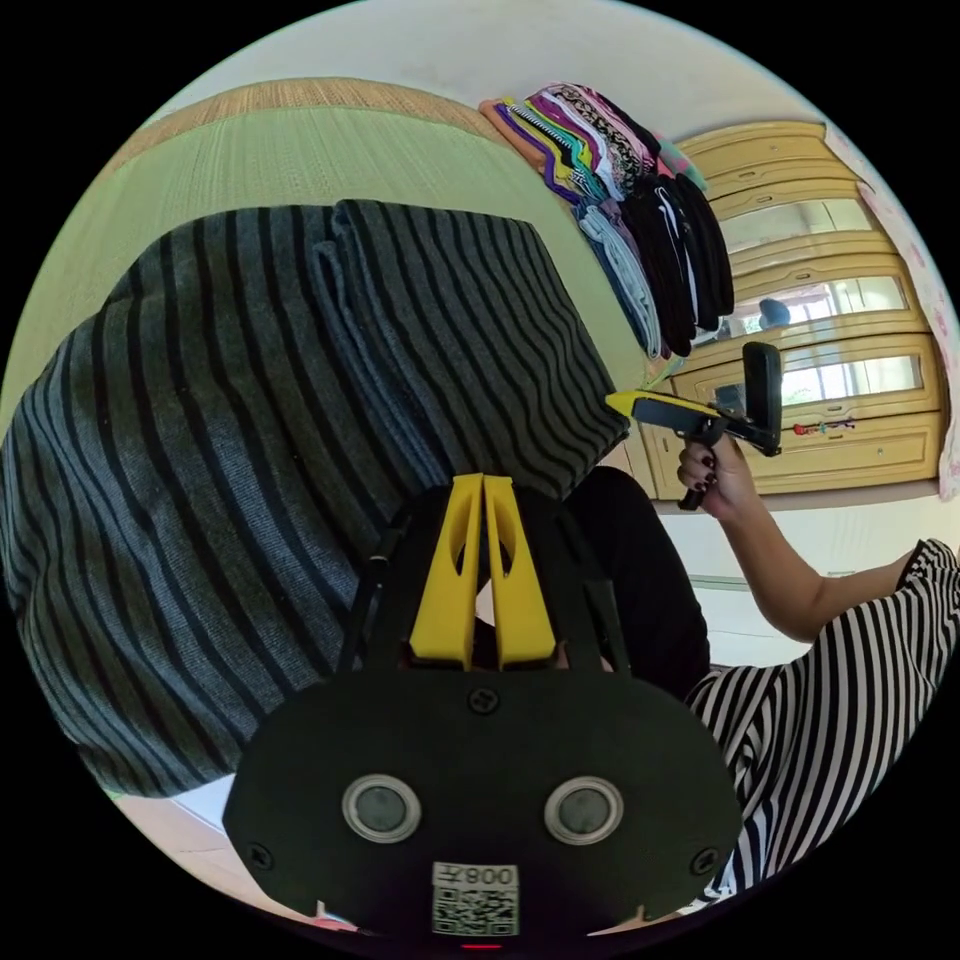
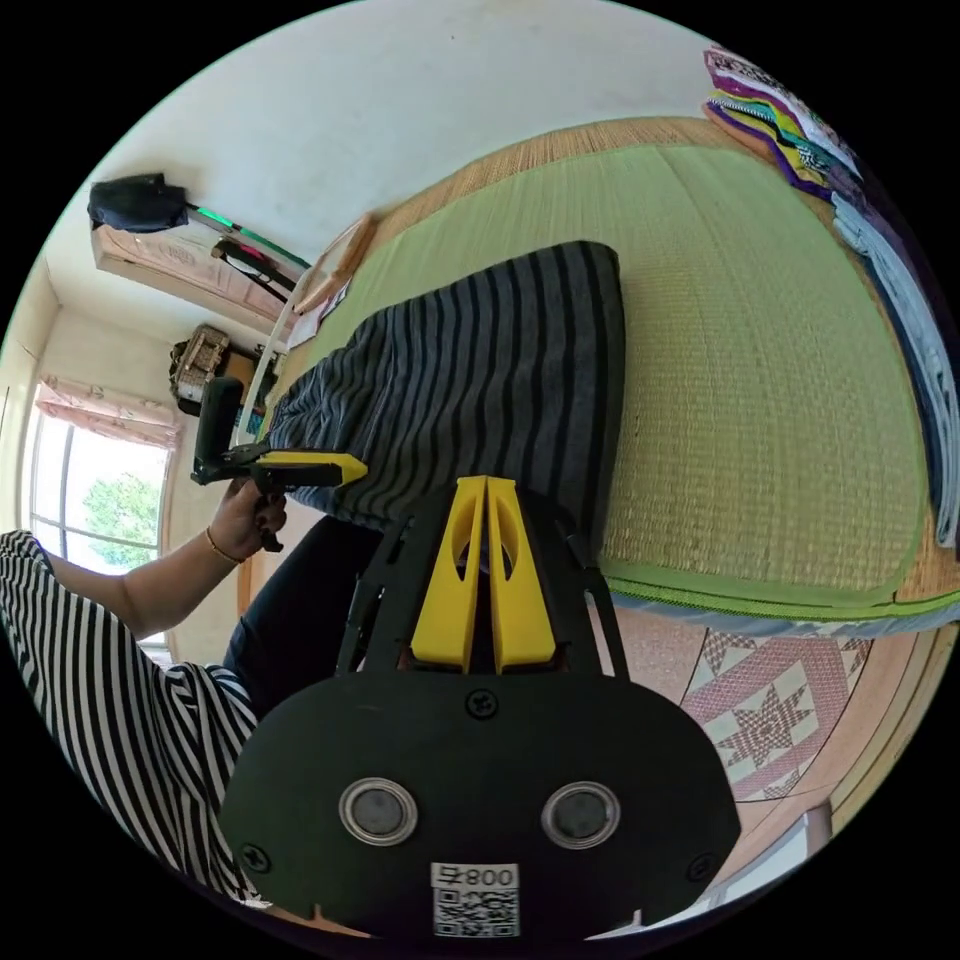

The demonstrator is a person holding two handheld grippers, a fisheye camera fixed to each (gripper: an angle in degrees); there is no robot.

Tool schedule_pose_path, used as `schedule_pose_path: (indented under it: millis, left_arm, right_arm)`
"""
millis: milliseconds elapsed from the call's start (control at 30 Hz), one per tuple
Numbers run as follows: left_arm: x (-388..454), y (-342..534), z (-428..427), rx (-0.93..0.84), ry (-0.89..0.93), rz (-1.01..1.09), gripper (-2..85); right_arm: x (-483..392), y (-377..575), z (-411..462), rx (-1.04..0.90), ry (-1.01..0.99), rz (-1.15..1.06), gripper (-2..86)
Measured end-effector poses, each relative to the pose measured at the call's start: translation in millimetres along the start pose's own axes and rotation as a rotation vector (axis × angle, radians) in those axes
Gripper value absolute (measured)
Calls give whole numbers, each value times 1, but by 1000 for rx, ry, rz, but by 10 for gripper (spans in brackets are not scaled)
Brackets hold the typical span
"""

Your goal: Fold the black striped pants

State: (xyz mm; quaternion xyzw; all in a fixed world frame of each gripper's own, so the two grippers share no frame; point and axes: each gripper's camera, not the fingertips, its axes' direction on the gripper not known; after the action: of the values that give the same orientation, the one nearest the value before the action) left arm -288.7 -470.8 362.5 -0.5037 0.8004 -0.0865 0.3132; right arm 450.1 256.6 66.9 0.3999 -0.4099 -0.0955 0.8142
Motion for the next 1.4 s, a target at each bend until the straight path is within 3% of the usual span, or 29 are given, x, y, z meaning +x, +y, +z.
schedule_pose_path:
  millis: [200, 367, 567, 900, 1067, 1133, 1233, 1400]
  left_arm:
    - [44, -6, 16, -64, -77, 77, 2]
    - [58, -7, 27, -91, -31, 64, 3]
    - [94, 2, 28, -45, -41, 87, 15]
    - [211, -13, 74, -31, -7, 345, 97]
    - [260, -18, 114, -108, -189, 480, 126]
    - [279, -10, 132, -122, -389, 548, 110]
    - [295, 4, 139, -103, -543, 625, 71]
    - [273, 6, 112, -46, -295, 443, 42]
  right_arm:
    - [29, -82, -36, 85, 75, -42, 1]
    - [68, -123, 3, -133, 109, -8, 4]
    - [106, -84, -72, -41, 7, 5, 20]
    - [216, 36, -121, 2, -363, 350, 69]
    - [239, 43, -128, 35, -479, 393, 64]
    - [242, 43, -133, 31, -480, 390, 65]
    - [245, 42, -139, 31, -488, 384, 70]
    - [251, 35, -155, 50, -510, 367, 90]
